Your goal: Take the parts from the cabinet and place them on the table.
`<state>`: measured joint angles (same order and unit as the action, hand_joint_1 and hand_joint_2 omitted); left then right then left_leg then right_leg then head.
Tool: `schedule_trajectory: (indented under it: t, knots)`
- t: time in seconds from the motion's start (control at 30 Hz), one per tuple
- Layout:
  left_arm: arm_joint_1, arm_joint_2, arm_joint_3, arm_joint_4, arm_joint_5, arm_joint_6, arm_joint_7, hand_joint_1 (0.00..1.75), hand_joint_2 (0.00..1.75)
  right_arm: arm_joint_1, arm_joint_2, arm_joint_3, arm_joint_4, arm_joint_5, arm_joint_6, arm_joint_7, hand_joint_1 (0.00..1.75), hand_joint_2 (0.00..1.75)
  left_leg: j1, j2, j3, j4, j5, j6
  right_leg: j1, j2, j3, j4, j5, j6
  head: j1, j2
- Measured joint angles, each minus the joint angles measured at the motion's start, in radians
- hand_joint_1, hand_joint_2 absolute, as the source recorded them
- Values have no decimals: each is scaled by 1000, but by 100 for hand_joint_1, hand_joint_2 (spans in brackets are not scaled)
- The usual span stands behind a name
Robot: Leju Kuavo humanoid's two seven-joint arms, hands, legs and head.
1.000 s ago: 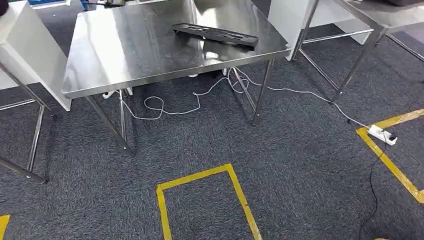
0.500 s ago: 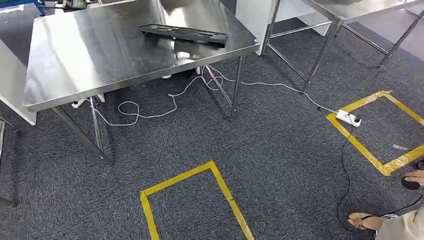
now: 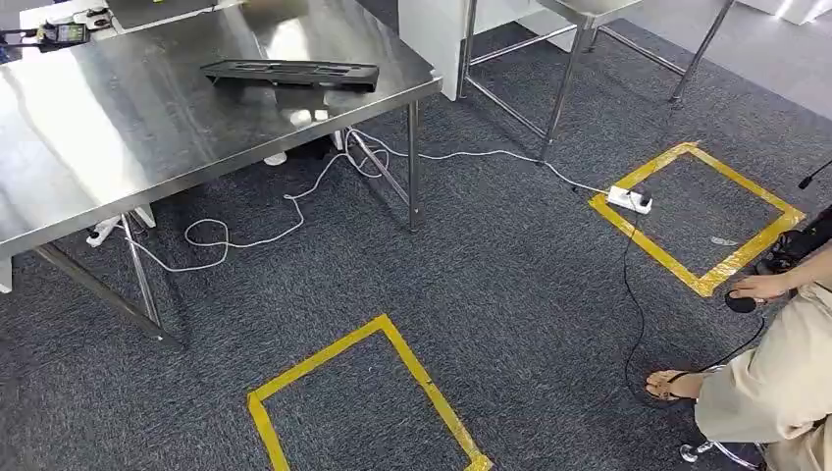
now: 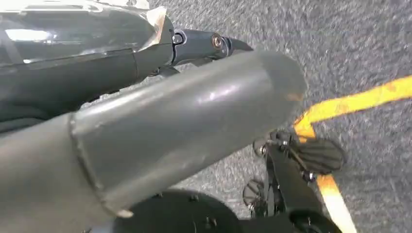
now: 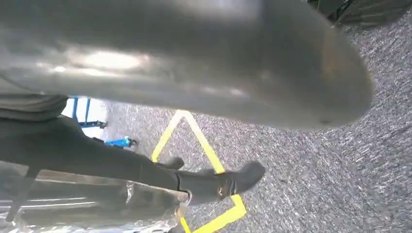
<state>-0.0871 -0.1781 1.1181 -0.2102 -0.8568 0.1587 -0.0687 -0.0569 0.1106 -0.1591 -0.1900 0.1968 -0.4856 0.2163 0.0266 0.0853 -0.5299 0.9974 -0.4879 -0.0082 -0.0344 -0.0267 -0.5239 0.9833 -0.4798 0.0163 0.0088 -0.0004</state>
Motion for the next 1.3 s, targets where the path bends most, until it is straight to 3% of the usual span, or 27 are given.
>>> schedule_trajectory:
  t: [0.03, 0.07, 0.13, 0.17, 0.2, 0.27, 0.3, 0.33, 0.37, 0.47, 0.5, 0.57, 0.63, 0.7, 0.73, 0.77, 0.83, 0.87, 0.9, 1.0, 1.03, 1.07, 1.1, 1.17, 1.2, 1.23, 1.3]
  knots:
    - [0, 0, -1, 0, -2, 0, 0, 0, 0, 0, 2, -2, 0, -1, 0, 0, 0, 0, 0, -43, -9, 28, -29, -3, 5, 7, -4, 0, 2, -3, -5, 0]
    - [0, 0, -4, 0, -2, 0, 0, 0, 0, -1, 2, -3, 0, -2, 0, 2, 0, 0, 1, -69, -36, 93, -75, -2, 7, 12, -7, 0, 6, -14, -6, 0]
    - [3, 0, -7, 0, -2, -1, -2, 0, 0, 0, 6, -8, 0, -2, 4, -1, 0, 0, 1, -85, -115, 265, -154, -4, 16, 33, -12, 1, 9, -19, -5, 0]
    - [4, 0, -9, 0, -2, -1, -14, 0, 0, 0, 6, -10, 0, -8, 9, -13, 0, 0, 1, -85, -141, 317, -162, -3, 20, 44, -13, 1, 10, -20, -5, 0]
    - [4, 1, -11, 0, -2, -2, -26, 0, 0, 1, 6, -12, 0, -11, 12, -23, 0, 0, 1, -85, -143, 317, -149, -1, 23, 56, -13, 1, 10, -20, -4, 0]
    - [2, 5, -14, 0, -2, -9, -33, 0, 0, 0, 6, -16, 0, -14, 18, -32, 0, 0, 0, -92, -87, 196, -66, 10, 27, 81, -8, 2, 10, -20, -5, 0]
    - [2, 7, -14, 0, -2, -10, -34, 0, 0, -2, 10, -17, 0, -14, 19, -36, 0, 0, -1, -112, -38, 97, -17, 21, 29, 94, -5, 2, 10, -20, -5, 0]
    - [1, 11, -14, 0, -2, -10, -35, 0, 0, -2, 14, -18, 0, -14, 19, -39, 0, 0, -3, -160, -8, 31, 1, 35, 27, 103, -6, 2, 10, -20, -5, 0]
    - [1, 13, -14, 0, -2, -11, -36, 0, 0, -5, 16, -18, 0, -13, 21, -42, 0, 0, -2, -167, 2, 10, -6, 40, 43, 110, -11, 7, 10, -17, -3, 0]
    - [-2, 14, -14, 0, 6, -10, -39, 0, 0, -4, 21, -18, 0, -7, 22, -52, 0, 0, -14, -140, -1, 8, -4, 45, 26, 136, -25, 1, 21, 0, -5, 0]
    - [-3, 14, -14, 0, 7, -9, -39, 0, 0, -4, 20, -18, 0, -6, 22, -54, 0, 0, -10, -127, 4, -7, 4, 51, 38, 146, -35, -3, 22, 9, -3, 0]
    - [-3, 13, -14, 0, 7, -7, -31, 0, 0, -6, 18, -18, 0, 1, 21, -47, 0, 0, -5, -103, 9, -26, 17, 59, 35, 66, -66, 68, -16, 2, 2, 0]
    - [-1, 13, -13, 0, 7, 0, -5, 0, 0, -7, 14, -18, 0, 11, 20, -25, 0, 0, -7, -72, 8, -26, 17, 59, 27, 44, -147, 229, -86, -3, 5, 0]
    - [2, 11, -13, 0, 7, 6, 0, 0, 0, -4, 11, -18, 0, 17, 21, -18, 0, 0, -8, -47, 6, -25, 16, 58, 18, 39, -189, 321, -107, 11, 5, 0]
    - [2, 10, -13, 1, 7, 8, 0, 0, 0, 0, 9, -18, 0, 18, 21, -17, 0, 0, -7, -36, 6, -25, 16, 57, 12, 36, -175, 296, -92, 23, 5, 0]
    - [2, 8, -13, 2, 7, 9, 0, 0, 0, 2, 6, -18, 0, 18, 21, -15, 0, 0, -5, -29, 7, -24, 14, 55, 7, 30, -138, 231, -64, 38, 6, 0]
    - [2, 5, -13, 4, 7, 10, 0, 0, 0, 1, 3, -18, 0, 20, 22, -15, 0, 0, 0, -12, 9, -15, 8, 43, -4, -8, -37, 47, -2, 62, 6, 0]
    - [2, 6, -13, 3, 7, 10, 0, 0, 0, -3, 4, -18, 0, 21, 22, -14, 0, 0, -9, -3, 7, -8, 0, 32, 0, -43, -19, 5, 1, 56, 10, 0]
    - [2, 5, -13, 4, 8, 10, 0, 0, 0, -5, 2, -18, 0, 23, 22, -14, 0, 0, -9, 4, 9, -7, -5, 23, 10, -28, -14, 3, 6, 44, 11, 0]
    - [-2, 3, -13, 4, 8, 10, 0, 0, 0, 0, 2, -18, 0, 24, 22, -12, 0, 0, -2, 21, 20, -14, -2, 7, 13, -3, -29, 3, 7, 21, 10, 0]
    - [-2, 2, -13, 4, 9, 10, 0, 0, 0, 0, 1, -18, 0, 24, 22, -12, 0, 0, 6, 9, 17, -5, -13, -1, -5, 7, -17, -1, 12, 11, 9, 0]
    - [-1, 2, -13, 4, 9, 10, -1, 0, 0, 0, 1, -18, 0, 24, 22, -11, 0, 0, 7, -29, 7, 26, -43, -2, -1, 14, -18, -1, 14, 6, 5, 0]
    - [0, 2, -13, 4, 9, 10, -2, 0, 0, 0, 0, -18, 0, 25, 22, -11, 0, 0, 7, -60, -23, 97, -93, -1, 1, 19, -19, 0, 17, -3, 4, 0]
    - [3, 2, -13, 4, 9, 10, -2, 0, 0, 0, 3, -18, 0, 25, 22, -11, 0, 0, 6, -81, -96, 260, -169, 0, 9, 38, -22, 0, 18, -7, 4, 0]
    - [4, 2, -13, 4, 9, 10, -2, 0, 0, 0, 3, -18, 0, 25, 23, -11, 0, 0, 6, -84, -122, 312, -180, 1, 12, 49, -23, 0, 18, -7, 4, 0]
    - [5, 2, -13, 4, 9, 10, -2, 0, 0, 1, 3, -18, 0, 24, 24, -11, 0, 0, 6, -84, -125, 314, -166, 4, 14, 61, -22, 1, 18, -7, 4, 0]
    - [5, 2, -13, 4, 10, 10, -3, 0, 0, 1, 3, -18, 0, 23, 24, -8, 0, 0, 6, -90, -64, 178, -73, 13, 15, 88, -17, 2, 18, -7, 4, 0]
